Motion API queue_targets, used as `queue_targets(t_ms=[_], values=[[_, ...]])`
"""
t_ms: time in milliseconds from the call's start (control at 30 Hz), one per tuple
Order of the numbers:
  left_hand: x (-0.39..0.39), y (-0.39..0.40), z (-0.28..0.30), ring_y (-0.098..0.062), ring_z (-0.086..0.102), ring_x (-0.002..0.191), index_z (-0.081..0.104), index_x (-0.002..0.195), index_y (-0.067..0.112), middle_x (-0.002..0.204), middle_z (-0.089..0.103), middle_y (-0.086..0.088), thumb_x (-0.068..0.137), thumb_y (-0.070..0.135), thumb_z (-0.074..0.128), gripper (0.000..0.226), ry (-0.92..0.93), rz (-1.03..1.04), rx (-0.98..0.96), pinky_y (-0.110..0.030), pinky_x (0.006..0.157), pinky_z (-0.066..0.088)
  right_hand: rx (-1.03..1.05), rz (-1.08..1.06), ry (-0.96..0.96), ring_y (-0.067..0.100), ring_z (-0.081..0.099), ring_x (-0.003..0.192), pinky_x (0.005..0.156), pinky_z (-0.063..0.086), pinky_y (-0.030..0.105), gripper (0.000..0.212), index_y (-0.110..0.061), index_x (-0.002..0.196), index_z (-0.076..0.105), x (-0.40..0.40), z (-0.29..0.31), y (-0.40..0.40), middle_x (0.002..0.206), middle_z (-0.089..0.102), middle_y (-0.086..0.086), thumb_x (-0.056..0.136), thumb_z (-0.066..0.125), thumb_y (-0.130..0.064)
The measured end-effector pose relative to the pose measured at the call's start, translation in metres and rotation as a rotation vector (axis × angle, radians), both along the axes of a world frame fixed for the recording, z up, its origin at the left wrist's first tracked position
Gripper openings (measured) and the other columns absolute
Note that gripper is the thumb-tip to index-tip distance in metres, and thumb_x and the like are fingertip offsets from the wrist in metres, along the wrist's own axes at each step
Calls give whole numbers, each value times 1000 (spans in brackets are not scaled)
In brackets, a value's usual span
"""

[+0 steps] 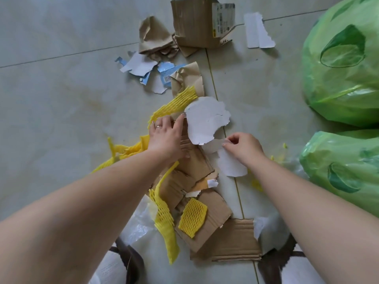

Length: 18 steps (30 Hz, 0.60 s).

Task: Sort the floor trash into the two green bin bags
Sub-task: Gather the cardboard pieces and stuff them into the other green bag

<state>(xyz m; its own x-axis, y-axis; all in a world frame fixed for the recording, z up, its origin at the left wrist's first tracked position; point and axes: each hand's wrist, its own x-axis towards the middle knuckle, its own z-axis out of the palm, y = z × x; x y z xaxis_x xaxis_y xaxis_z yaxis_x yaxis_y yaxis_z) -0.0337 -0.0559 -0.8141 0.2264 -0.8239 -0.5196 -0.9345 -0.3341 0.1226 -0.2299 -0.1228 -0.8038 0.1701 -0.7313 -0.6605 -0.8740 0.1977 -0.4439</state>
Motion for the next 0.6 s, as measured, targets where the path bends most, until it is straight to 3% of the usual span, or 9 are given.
queue_targets(t_ms=[167,300,467,533,600], values=[[14,-8,4,-35,43,120,28,141,24,132,40,-11,73,27,76,83,140,102,-111,-43,98,39,8,113,-96,13,55,78,64,37,25,5,-21,87,65,-10,21,-37,82,62,-4,85,66,-26],[36,-19,11,-31,50,114,49,128,13,124,55,-12,82,21,69,50,337,230,-114,-31,85,38,91,126,-180,6,55,73,66,41,21,10,-23,76,64,-8,36,-66,77,62,-11,83,69,-29],[60,-35,30,-23,53,86,59,109,12,94,56,-5,89,28,61,26,483,447,-136,-28,67,37,156,210,-191,14,55,77,73,41,29,15,-18,79,67,6,49,-92,82,63,-1,80,71,-32],[68,-42,37,-22,56,85,59,106,15,94,58,-5,90,30,60,22,581,559,-133,-30,67,45,236,255,-172,15,58,76,71,43,30,17,-18,77,69,11,54,-102,82,65,0,78,72,-34],[78,-49,42,-24,61,89,59,105,16,98,62,-7,89,31,62,22,703,665,-145,-37,78,52,322,347,-107,17,62,71,67,45,30,19,-18,75,70,15,59,-110,76,68,0,76,73,-36]])
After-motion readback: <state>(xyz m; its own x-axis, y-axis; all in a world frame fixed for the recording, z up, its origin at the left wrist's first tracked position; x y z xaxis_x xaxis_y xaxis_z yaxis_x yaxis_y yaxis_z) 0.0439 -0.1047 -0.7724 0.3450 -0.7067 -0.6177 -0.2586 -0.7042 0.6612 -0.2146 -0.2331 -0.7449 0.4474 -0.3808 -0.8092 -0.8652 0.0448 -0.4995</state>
